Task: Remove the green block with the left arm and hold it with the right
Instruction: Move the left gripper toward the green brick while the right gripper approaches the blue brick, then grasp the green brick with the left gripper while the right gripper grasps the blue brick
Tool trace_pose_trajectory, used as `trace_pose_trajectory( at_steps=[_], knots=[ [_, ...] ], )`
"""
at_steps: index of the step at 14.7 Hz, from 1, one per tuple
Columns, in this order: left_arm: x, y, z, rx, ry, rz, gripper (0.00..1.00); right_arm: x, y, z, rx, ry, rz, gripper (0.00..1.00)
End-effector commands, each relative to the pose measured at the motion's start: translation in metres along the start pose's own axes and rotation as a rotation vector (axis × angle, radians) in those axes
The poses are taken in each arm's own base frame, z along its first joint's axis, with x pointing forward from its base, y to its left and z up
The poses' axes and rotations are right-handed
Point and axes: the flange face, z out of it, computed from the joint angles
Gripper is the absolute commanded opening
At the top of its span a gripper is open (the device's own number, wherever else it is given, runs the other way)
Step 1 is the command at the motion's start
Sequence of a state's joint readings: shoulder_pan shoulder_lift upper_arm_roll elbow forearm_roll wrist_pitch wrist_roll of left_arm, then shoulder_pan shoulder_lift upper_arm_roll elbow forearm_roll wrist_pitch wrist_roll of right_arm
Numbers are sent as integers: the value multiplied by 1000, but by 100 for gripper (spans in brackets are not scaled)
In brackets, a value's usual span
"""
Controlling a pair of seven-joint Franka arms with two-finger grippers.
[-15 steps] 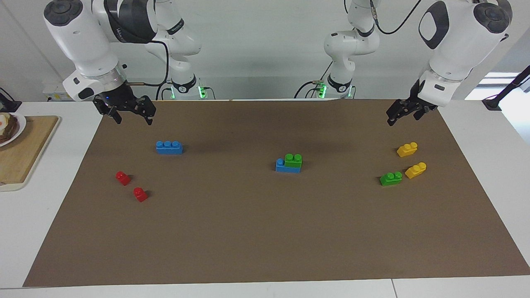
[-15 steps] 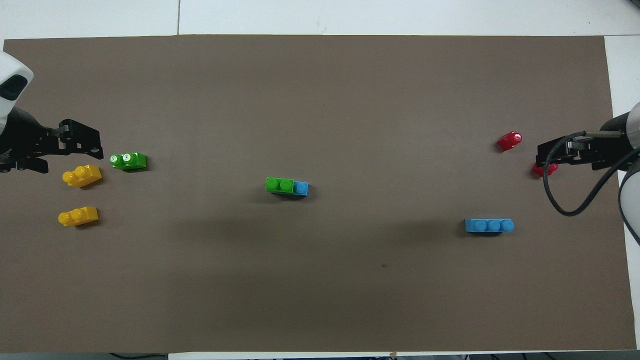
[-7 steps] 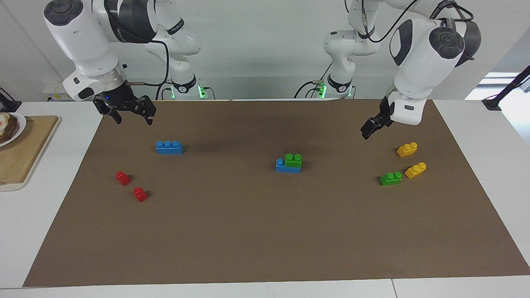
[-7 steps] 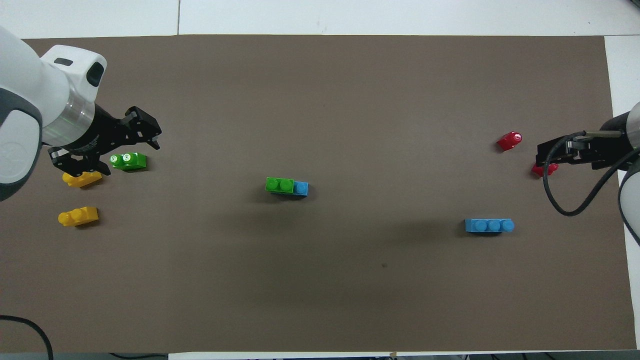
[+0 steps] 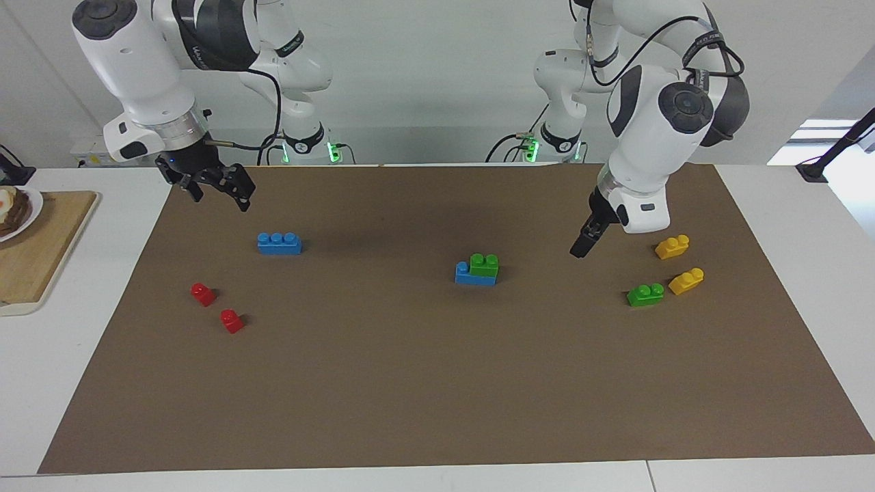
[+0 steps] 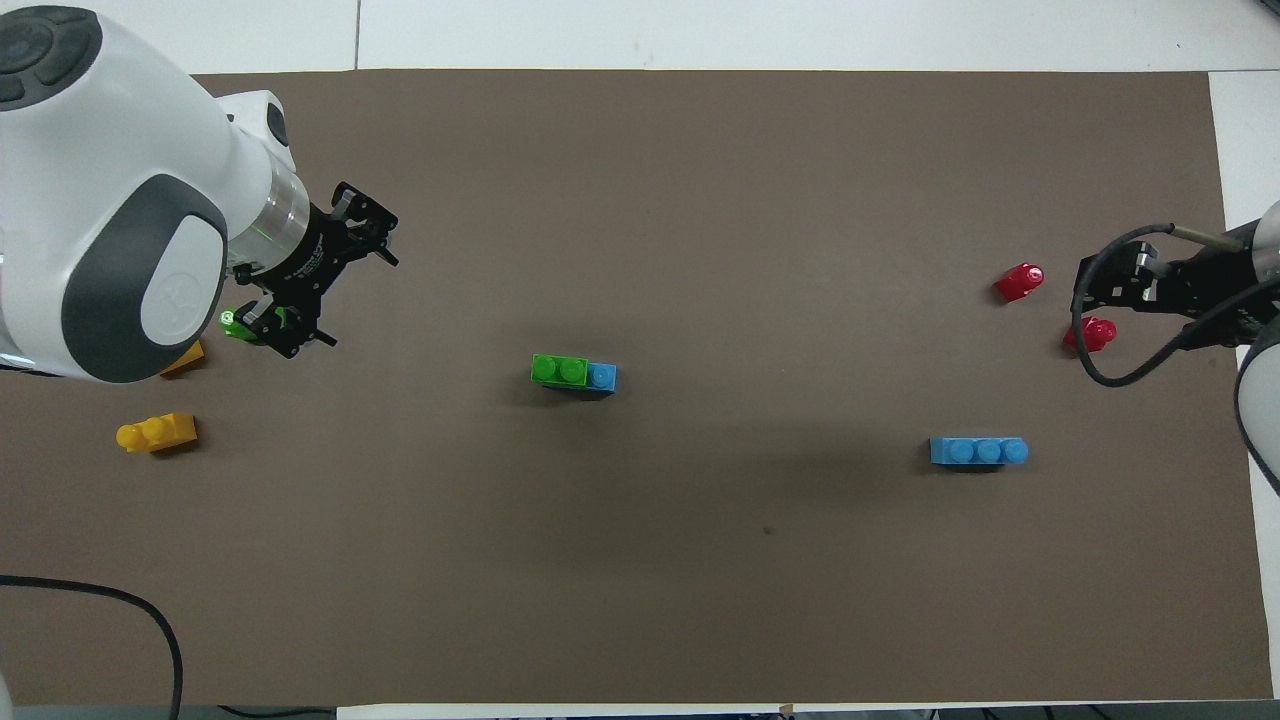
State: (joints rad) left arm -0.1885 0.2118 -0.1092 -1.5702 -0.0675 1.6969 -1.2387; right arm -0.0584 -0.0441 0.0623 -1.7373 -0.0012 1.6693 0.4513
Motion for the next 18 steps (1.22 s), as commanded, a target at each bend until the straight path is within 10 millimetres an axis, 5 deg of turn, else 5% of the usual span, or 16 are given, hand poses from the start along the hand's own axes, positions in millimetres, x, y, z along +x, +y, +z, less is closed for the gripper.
trace_pose_trajectory(
  at_steps=[1,7,13,18],
  knots=[
    [-6,16,2,-60,-4,-193,100,-14,-9,0,49,-34,317,100],
    [-61,29,40,-59,15,-358,100,-27,-57,35,146,-263,869,99],
    [-100,14,96,-81,24,-406,100,-30,-144,104,225,-483,1075,99],
    [-124,17,111,-49,62,-470,100,-53,-195,148,268,-521,1150,99]
  ],
)
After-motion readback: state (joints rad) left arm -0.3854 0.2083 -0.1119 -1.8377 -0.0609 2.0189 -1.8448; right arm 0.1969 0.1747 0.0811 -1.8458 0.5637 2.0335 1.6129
